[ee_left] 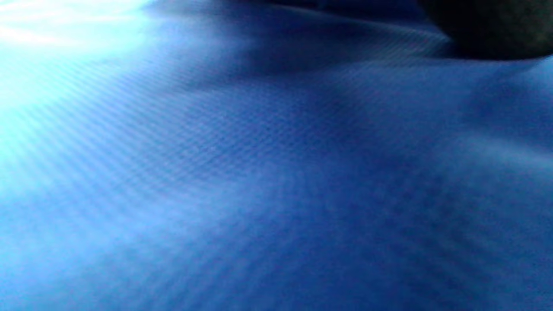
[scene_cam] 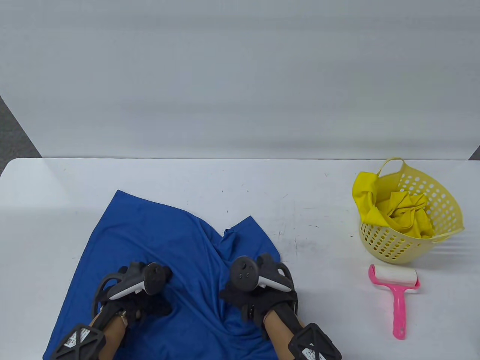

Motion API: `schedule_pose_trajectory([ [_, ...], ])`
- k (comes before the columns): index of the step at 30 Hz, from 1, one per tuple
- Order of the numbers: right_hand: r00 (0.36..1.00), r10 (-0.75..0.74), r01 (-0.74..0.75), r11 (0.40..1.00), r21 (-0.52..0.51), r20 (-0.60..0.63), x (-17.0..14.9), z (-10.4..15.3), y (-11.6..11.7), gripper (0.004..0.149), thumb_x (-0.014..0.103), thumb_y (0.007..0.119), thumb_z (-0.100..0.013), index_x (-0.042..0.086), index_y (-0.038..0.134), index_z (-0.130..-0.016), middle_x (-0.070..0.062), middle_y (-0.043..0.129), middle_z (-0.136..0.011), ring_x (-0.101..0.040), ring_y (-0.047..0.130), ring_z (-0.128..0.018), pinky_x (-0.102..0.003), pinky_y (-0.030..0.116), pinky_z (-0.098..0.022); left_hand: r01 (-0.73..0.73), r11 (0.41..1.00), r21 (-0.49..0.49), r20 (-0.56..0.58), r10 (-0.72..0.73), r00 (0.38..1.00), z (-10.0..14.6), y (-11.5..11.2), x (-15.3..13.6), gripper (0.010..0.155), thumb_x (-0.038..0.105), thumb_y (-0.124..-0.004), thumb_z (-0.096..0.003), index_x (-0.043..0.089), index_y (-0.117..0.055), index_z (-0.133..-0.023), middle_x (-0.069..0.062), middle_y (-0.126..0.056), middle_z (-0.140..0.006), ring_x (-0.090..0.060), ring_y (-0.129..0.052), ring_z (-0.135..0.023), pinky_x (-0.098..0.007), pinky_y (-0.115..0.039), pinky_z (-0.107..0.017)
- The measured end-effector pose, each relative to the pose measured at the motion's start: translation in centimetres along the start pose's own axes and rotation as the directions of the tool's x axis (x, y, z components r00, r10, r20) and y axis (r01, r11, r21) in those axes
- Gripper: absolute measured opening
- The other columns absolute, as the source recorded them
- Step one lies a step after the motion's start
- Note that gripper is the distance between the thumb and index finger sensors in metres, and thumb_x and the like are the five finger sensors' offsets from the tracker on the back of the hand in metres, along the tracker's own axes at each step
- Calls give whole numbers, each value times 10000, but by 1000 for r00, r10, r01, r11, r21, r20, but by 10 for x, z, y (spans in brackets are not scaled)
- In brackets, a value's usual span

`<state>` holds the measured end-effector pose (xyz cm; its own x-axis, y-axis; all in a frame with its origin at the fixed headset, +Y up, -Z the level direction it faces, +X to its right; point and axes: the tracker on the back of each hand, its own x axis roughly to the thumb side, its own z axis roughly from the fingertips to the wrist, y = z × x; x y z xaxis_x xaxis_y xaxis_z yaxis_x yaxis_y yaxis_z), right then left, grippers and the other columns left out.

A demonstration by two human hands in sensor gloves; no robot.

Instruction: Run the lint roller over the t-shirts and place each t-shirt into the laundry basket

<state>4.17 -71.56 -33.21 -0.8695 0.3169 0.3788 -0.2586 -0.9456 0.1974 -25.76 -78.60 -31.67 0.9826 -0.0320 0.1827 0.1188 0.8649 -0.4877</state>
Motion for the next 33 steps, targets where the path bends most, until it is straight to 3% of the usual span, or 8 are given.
schedule_pose_trajectory([
  [2, 999, 6, -14, 981, -195, -38, -23, -18, 1, 580, 431, 712, -422, 124, 697, -914, -183, 817, -946, -525, 755, -834, -730, 553, -554, -8, 1000, -7, 2, 8, 1000, 0, 0, 0, 998, 707, -741, -316, 430, -201, -1109, -74, -186, -1203, -428, -256, -1154, -735, -269, -801],
  [7, 972, 97, -25, 948, 316, -214, -60, -52, 32, 605, 456, 562, -479, 191, 418, -1003, -101, 475, -1099, -458, 341, -1008, -764, 203, -605, -11, 1000, -13, 6, 11, 1000, 0, 0, 0, 1009, 710, -733, -316, 428, -173, -1107, -72, -163, -1198, -424, -234, -1151, -730, -267, -802],
  [15, 796, 101, 38, 975, 217, -597, -123, -42, 16, 745, 557, 503, -462, 179, 170, -1010, -197, 97, -1085, -519, 84, -970, -777, 93, -567, -6, 1000, -24, 4, 6, 1000, 1, 0, 0, 1033, 722, -740, -294, 429, -163, -1100, -66, -149, -1194, -416, -225, -1150, -730, -277, -801],
  [20, 887, 80, -138, 986, -96, -454, -102, -32, -6, 595, 448, 632, -449, 92, 625, -925, -217, 818, -874, -504, 768, -796, -719, 493, -582, -10, 1000, -28, 6, 10, 1000, 1, 0, 0, 1034, 722, -739, -296, 427, -156, -1098, -68, -139, -1192, -417, -215, -1147, -728, -278, -802],
  [22, 892, 118, -105, 993, 54, -436, -98, -30, -9, 606, 467, 637, -451, 86, 683, -920, -212, 902, -864, -515, 830, -783, -729, 535, -568, -9, 999, -30, 8, 9, 1000, 0, 0, 0, 1039, 723, -741, -294, 426, -154, -1098, -68, -138, -1192, -416, -214, -1147, -727, -279, -802],
  [25, 875, 90, 109, 921, 374, -476, -114, -29, 3, 700, 507, 516, -498, 93, 307, -1023, -200, 456, -1099, -541, 440, -985, -794, 304, -603, -10, 999, -36, 10, 10, 1000, 0, 0, 0, 1045, 724, -743, -292, 423, -148, -1097, -70, -129, -1192, -419, -207, -1146, -727, -284, -802],
  [30, 855, -44, 165, 968, 191, -516, -147, -22, 18, 735, 517, 526, -466, 190, 100, -969, -124, 39, -1062, -454, 24, -960, -765, 44, -553, -12, 999, -37, 11, 12, 1000, 0, -1, -1, 1049, 723, -747, -293, 418, -148, -1098, -72, -129, -1194, -420, -206, -1147, -726, -289, -802],
  [33, 879, -31, 30, 999, -11, -475, -130, -13, 5, 733, 499, 593, -457, 146, 243, -996, -238, 287, -1081, -537, 273, -966, -774, 197, -577, -8, 999, -32, 13, 8, 1000, 0, 0, -1, 1044, 723, -749, -293, 416, -161, -1100, -72, -141, -1197, -421, -218, -1148, -721, -298, -805],
])
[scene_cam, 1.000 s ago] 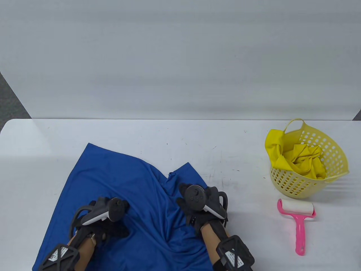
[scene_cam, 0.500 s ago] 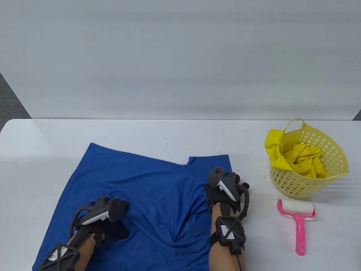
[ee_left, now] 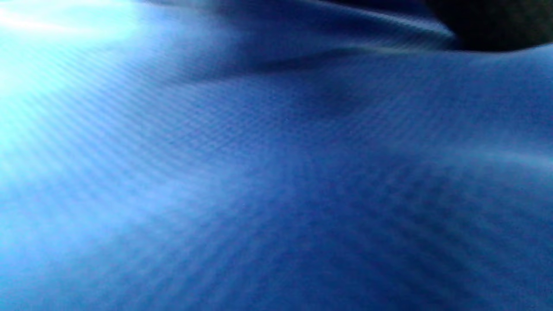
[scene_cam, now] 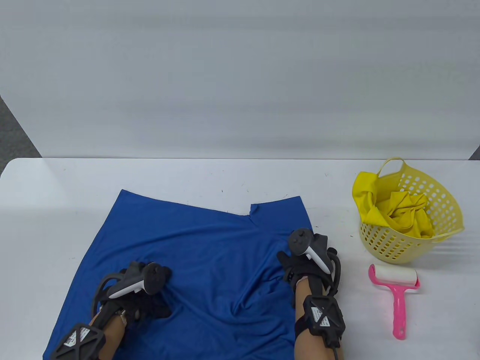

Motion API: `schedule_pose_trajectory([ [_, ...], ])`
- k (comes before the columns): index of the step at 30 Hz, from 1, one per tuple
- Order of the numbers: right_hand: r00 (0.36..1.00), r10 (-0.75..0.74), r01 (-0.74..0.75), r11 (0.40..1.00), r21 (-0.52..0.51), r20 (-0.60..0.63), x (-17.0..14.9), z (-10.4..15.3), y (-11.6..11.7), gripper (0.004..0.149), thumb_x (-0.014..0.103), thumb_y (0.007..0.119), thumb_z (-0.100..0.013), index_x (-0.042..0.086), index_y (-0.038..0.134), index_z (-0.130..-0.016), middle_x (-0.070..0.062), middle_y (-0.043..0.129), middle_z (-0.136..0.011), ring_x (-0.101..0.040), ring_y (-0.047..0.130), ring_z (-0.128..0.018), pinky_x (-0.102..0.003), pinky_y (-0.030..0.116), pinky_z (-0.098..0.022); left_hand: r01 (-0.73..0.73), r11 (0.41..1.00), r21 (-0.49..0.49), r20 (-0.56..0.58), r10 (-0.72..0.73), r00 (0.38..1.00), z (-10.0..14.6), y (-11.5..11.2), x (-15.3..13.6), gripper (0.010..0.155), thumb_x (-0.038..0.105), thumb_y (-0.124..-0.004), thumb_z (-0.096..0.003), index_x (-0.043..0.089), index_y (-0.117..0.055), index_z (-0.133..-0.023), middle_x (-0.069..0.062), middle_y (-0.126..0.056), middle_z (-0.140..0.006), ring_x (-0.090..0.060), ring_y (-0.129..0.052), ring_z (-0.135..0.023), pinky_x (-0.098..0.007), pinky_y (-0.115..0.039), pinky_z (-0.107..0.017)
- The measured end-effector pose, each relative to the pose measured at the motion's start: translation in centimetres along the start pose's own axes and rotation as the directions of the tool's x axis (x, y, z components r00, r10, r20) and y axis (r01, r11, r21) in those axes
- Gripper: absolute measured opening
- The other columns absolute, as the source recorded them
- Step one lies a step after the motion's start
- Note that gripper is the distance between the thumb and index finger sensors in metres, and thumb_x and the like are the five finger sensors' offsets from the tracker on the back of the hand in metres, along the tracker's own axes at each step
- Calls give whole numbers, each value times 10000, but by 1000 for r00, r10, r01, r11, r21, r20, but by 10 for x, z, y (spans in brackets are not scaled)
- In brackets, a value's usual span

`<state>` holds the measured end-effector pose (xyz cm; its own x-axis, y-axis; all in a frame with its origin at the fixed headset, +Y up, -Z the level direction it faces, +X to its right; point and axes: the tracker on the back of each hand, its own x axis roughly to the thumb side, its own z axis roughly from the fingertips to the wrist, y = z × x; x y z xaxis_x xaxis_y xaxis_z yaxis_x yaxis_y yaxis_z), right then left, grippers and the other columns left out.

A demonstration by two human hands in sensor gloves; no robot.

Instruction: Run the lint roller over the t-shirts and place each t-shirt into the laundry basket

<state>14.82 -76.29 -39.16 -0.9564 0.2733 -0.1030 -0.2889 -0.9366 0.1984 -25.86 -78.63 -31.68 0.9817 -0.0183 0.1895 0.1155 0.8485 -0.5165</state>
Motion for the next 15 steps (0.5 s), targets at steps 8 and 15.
schedule_pose_trajectory([
  [8, 976, 93, -157, 926, 343, 197, 43, 87, 0, 752, 542, 558, -502, 64, 311, -1028, -344, 464, -1058, -636, 542, -899, -797, 486, -539, 13, 1000, 7, 2, -13, 1000, 4, 0, -2, 1025, 721, -739, -314, 403, -165, -1102, -58, -158, -1219, -413, -241, -1171, -716, -316, -808],
  [15, 967, 153, -238, 832, 500, 206, 45, 100, 49, 846, 609, 558, -475, 76, 160, -998, -344, 107, -1017, -691, 174, -855, -880, 371, -458, 50, 990, 130, -167, -28, 986, 34, 28, -20, 951, 707, -812, -308, 346, -501, -1131, -82, -600, -1230, -481, -611, -1140, -780, -514, -731],
])
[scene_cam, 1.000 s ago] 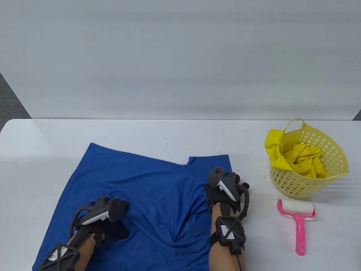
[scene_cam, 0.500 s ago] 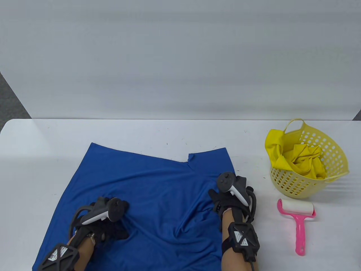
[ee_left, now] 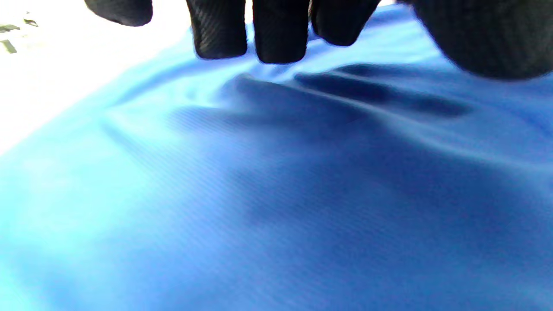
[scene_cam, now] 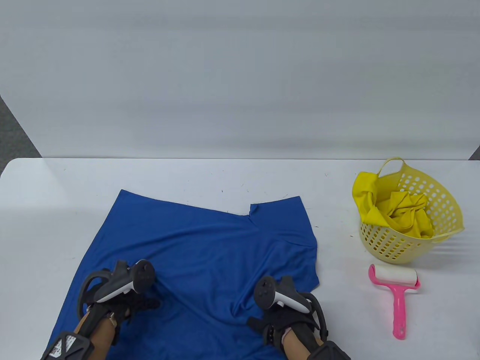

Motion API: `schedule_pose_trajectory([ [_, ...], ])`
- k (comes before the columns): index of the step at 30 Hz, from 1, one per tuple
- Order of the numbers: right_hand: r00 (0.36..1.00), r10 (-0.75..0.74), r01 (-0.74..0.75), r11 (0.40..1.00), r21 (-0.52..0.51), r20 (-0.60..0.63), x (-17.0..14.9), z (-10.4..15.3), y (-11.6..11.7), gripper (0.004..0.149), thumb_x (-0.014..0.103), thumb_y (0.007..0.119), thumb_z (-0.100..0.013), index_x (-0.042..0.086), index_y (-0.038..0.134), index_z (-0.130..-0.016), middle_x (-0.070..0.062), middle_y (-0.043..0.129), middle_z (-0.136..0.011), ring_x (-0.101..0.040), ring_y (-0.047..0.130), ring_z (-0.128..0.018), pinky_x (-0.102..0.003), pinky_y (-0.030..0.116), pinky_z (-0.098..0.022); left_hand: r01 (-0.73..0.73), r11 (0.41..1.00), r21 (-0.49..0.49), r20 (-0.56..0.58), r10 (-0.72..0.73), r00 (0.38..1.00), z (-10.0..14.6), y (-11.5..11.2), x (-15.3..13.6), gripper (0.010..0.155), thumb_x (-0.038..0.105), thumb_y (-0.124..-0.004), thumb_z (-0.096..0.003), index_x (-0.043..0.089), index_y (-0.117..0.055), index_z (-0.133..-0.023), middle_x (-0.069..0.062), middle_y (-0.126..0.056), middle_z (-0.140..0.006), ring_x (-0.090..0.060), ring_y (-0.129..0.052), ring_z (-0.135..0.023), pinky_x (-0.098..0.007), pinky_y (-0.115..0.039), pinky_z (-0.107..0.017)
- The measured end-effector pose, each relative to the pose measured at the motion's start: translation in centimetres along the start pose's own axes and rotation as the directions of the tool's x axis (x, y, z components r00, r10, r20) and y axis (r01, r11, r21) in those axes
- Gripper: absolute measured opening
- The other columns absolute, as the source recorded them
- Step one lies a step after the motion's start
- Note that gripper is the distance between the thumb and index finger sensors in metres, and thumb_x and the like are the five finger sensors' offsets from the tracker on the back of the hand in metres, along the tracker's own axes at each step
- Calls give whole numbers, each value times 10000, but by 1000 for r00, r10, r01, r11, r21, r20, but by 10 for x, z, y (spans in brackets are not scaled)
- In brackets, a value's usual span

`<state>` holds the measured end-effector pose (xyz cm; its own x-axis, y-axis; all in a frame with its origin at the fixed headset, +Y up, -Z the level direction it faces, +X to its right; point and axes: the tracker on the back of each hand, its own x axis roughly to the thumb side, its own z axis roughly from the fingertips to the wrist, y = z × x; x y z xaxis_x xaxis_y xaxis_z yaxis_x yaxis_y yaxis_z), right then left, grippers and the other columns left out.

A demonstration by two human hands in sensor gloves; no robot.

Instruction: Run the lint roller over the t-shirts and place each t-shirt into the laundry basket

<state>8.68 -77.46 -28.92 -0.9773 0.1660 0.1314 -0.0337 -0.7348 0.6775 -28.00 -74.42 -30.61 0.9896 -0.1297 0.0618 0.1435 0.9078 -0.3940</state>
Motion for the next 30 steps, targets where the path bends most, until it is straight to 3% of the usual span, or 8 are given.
schedule_pose_trajectory([
  [5, 995, -26, 19, 997, -73, -96, -35, -39, -25, 819, 594, 571, -474, 174, 63, -959, -252, -14, -1010, -624, 27, -857, -866, 268, -499, -30, 989, -148, -53, 22, 998, -21, -26, -13, 1026, 710, -818, -299, 365, -323, -1129, -94, -366, -1249, -508, -500, -1146, -768, -492, -745],
  [9, 990, -66, 45, 985, -167, -124, -56, -67, -57, 743, 554, 573, -457, 230, 141, -967, -181, 56, -1046, -561, 60, -908, -846, 248, -530, -145, 982, -122, -55, 139, 989, -38, -29, -15, 977, 715, -739, -351, 392, -233, -1122, -66, -216, -1246, -496, -326, -1151, -728, -407, -787],
  [13, 927, 78, -193, 938, -287, -366, -52, -69, -80, 744, 516, 564, -455, 210, 132, -978, -197, 34, -1052, -535, 28, -932, -814, 124, -544, -62, 998, -19, -48, 61, 997, -37, -24, -9, 941, 711, -692, -381, 385, -220, -1127, -65, -249, -1250, -434, -379, -1177, -717, -395, -797],
  [16, 965, 108, -212, 855, -473, -239, -27, -51, -89, 749, 548, 603, -434, 181, 270, -995, -244, 259, -1072, -550, 276, -953, -809, 298, -553, -59, 998, 25, -23, 59, 998, -27, -18, -9, 893, 700, -699, -391, 367, -328, -1132, -61, -395, -1244, -415, -497, -1158, -698, -450, -790],
  [18, 985, 18, -87, 910, -405, -170, -15, -34, -86, 770, 563, 625, -437, 132, 348, -1011, -301, 371, -1068, -599, 398, -937, -823, 368, -545, -73, 997, 22, -5, 73, 997, -20, -13, -8, 863, 690, -743, -384, 329, -470, -1120, -70, -569, -1201, -412, -632, -1107, -685, -520, -766],
  [20, 990, -7, -17, 985, -170, -138, -8, -20, -75, 816, 586, 601, -469, 98, 261, -1028, -344, 273, -1069, -640, 370, -932, -841, 376, -535, -31, 999, -10, -19, 30, 999, -13, -9, -3, 871, 699, -775, -358, 313, -556, -1107, -89, -672, -1171, -423, -723, -1072, -694, -570, -741],
  [24, 972, 163, -172, 984, -42, -170, -14, -5, -44, 868, 621, 658, -429, 28, 399, -1007, -393, 449, -1023, -675, 571, -863, -845, 543, -470, 16, 993, -120, 24, -13, 1000, -9, -15, 12, 1055, 726, -841, -276, 236, -481, -1138, -223, -555, -1200, -527, -679, -1078, -734, -622, -701],
  [30, 987, 92, -98, 995, -32, -134, -25, -25, -23, 897, 620, 626, -425, 92, 136, -960, -368, 104, -984, -710, 243, -820, -849, 476, -501, -66, 987, -144, -41, 60, 997, -33, -26, -9, 1022, 668, -768, -323, 313, -255, -1132, -133, -283, -1236, -471, -402, -1154, -728, -478, -770],
])
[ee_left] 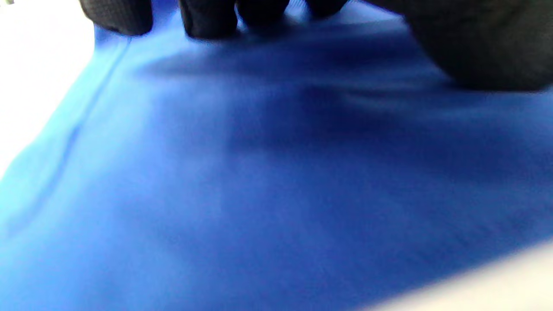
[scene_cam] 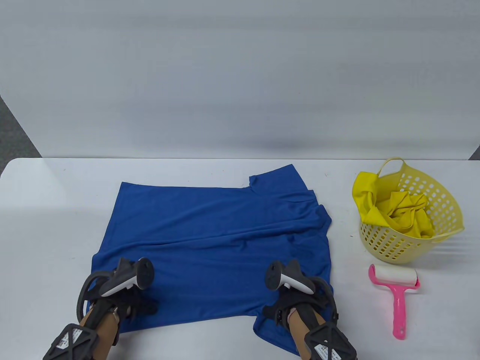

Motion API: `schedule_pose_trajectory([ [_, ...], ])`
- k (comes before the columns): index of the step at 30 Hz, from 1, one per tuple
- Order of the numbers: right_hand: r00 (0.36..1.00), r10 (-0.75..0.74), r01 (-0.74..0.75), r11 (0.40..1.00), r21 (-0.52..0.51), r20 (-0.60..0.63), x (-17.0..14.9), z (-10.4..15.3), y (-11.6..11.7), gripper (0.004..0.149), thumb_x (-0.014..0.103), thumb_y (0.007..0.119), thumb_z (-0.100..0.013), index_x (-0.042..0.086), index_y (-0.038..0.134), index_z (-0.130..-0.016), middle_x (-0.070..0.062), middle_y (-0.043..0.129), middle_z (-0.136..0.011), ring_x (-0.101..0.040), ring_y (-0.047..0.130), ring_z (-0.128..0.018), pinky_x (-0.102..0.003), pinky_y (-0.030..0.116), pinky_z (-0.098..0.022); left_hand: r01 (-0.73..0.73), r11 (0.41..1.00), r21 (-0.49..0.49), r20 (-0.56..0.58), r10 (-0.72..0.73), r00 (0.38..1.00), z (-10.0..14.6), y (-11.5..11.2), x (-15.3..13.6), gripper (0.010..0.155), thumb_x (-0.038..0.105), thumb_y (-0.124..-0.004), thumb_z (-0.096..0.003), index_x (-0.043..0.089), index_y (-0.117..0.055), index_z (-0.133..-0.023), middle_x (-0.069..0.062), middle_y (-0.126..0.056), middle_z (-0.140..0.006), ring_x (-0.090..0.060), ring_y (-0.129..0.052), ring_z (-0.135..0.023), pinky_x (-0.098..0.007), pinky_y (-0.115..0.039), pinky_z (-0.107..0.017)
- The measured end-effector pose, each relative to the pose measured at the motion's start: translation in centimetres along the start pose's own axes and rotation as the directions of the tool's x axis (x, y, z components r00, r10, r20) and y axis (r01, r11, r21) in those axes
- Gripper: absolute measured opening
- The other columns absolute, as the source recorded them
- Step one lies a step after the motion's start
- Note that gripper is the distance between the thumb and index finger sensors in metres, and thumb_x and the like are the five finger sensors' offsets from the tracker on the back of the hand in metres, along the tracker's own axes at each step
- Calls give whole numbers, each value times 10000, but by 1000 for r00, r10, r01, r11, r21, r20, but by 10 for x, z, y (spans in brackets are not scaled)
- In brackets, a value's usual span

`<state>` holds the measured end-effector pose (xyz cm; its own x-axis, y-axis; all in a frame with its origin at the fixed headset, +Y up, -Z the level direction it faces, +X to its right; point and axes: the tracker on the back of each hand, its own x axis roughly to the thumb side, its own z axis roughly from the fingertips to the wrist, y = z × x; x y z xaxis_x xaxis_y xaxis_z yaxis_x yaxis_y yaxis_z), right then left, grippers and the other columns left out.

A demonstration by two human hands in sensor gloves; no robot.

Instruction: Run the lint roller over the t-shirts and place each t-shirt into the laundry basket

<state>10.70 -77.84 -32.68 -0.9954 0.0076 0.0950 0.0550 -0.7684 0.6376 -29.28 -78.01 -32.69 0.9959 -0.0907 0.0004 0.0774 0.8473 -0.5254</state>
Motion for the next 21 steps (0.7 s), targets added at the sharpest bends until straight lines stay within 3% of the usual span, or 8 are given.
schedule_pose_trajectory([
  [1, 1000, -17, 17, 1000, -4, -5, 1, -6, -1, 888, 622, 604, -419, 112, 114, -956, -351, 68, -985, -700, 202, -823, -856, 431, -508, -80, 997, 10, -6, 80, 997, -7, -1, -8, 962, 640, -737, -366, 330, -240, -1129, -107, -238, -1233, -451, -333, -1154, -707, -432, -789],
  [3, 998, -69, 69, 997, -35, 12, 2, -21, -5, 862, 632, 558, -417, 162, 73, -953, -295, -5, -991, -668, 105, -830, -861, 342, -510, -171, 969, 179, -61, 184, 981, -13, 1, -21, 859, 593, -720, -435, 305, -319, -1138, -109, -317, -1230, -427, -391, -1155, -678, -420, -797],
  [6, 991, -132, 130, 989, -74, -23, 5, -42, -13, 833, 651, 491, -399, 225, 13, -932, -224, -97, -978, -614, -19, -826, -849, 241, -497, 94, 939, 330, -205, -26, 978, -8, 8, -23, 767, 549, -711, -495, 328, -345, -1132, -70, -400, -1230, -395, -490, -1155, -668, -459, -800],
  [8, 991, -124, 119, 988, -98, -50, 8, -51, -22, 829, 651, 481, -390, 218, 30, -934, -233, -65, -985, -620, 15, -834, -847, 274, -499, 140, 912, 385, -191, -70, 979, -3, 10, -19, 702, 543, -693, -513, 358, -394, -1121, -39, -459, -1225, -366, -541, -1152, -658, -480, -802],
  [11, 991, -117, 113, 991, -68, -68, 11, -54, -28, 829, 642, 493, -391, 212, 33, -930, -240, -54, -982, -627, 34, -835, -843, 294, -512, -16, 937, 349, -27, 27, 999, 1, 11, -10, 617, 545, -676, -517, 349, -544, -1087, -27, -667, -1160, -348, -719, -1079, -633, -547, -780],
  [13, 994, -99, 96, 994, -60, -37, 9, -49, -27, 813, 623, 520, -407, 215, 60, -939, -238, -29, -995, -620, 59, -847, -833, 311, -525, 1, 964, 267, 22, -7, 1000, 2, 10, -3, 642, 567, -692, -492, 332, -582, -1078, -39, -734, -1124, -351, -786, -1036, -629, -575, -762],
  [17, 995, -84, 84, 996, 8, 55, -2, -20, -17, 769, 586, 588, -440, 222, 155, -960, -227, 36, -1016, -607, 112, -864, -822, 334, -549, 115, 963, 244, 44, -129, 991, 16, 10, 4, 634, 610, -702, -456, 334, -688, -1027, -29, -785, -1085, -336, -834, -1006, -648, -578, -759],
  [21, 987, -145, 145, 989, 1, 74, -19, 14, -8, 712, 576, 611, -440, 208, 353, -992, -217, 209, -1058, -578, 239, -914, -827, 380, -552, -17, 994, 106, 95, 6, 995, 31, 21, -1, 590, 602, -755, -443, 307, -855, -944, -43, -888, -1007, -343, -914, -952, -672, -607, -735],
])
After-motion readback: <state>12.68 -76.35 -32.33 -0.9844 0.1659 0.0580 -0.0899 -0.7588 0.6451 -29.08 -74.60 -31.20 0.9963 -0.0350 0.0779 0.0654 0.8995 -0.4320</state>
